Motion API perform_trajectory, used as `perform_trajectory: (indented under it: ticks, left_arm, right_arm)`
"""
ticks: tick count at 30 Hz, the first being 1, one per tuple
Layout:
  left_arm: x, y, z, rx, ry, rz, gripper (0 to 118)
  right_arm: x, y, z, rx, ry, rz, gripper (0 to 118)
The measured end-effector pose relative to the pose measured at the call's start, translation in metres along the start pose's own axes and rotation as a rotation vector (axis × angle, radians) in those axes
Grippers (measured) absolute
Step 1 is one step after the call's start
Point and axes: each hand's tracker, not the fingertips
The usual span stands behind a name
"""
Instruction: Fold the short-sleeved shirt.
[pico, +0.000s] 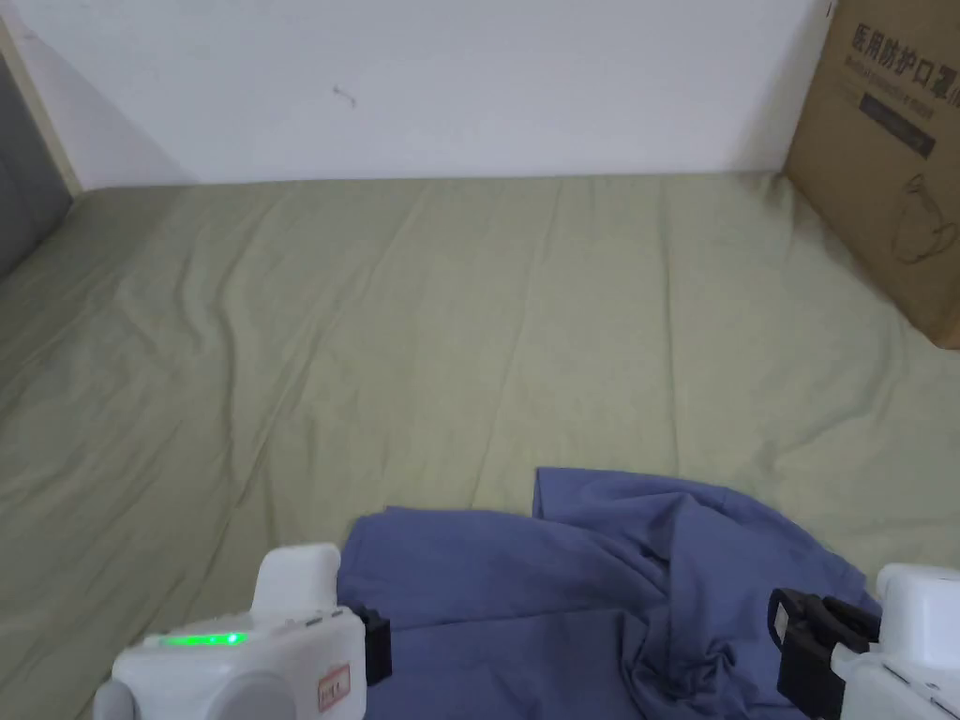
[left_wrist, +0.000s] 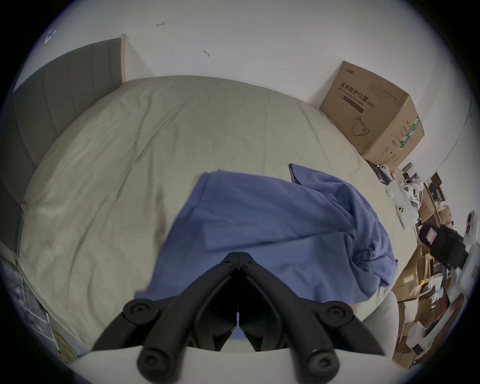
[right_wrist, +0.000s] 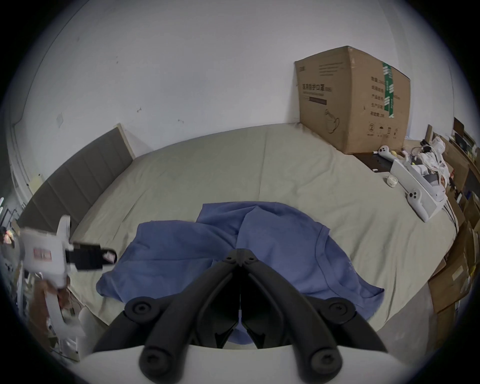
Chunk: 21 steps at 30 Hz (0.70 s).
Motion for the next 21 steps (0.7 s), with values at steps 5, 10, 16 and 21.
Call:
perform_trajectory:
  ticks: [5, 10, 16, 21]
  left_arm:
    - [-0.006, 0.071, -0.035, -0.050, -0.011, -0.017, 95]
    - [-0.012, 0.135, -0.087, -0.159, -0.021, 0.051, 100]
    - [-0.021, 0.145, -0.152, -0.316, 0.030, 0.092, 98]
    - [-0.016, 0.119, -0.163, -0.277, 0.081, 0.016, 51]
  right_arm:
    - [-0.003, -0.006, -0.015, -0.044, 0.008, 0.007, 2]
    - [0.001, -0.014, -0.026, -0.090, 0.004, 0.001, 2]
    - [0.009, -0.021, -0.036, -0.133, -0.006, -0.018, 2]
    - [0.016, -0.024, -0.043, -0.153, -0.018, -0.035, 2]
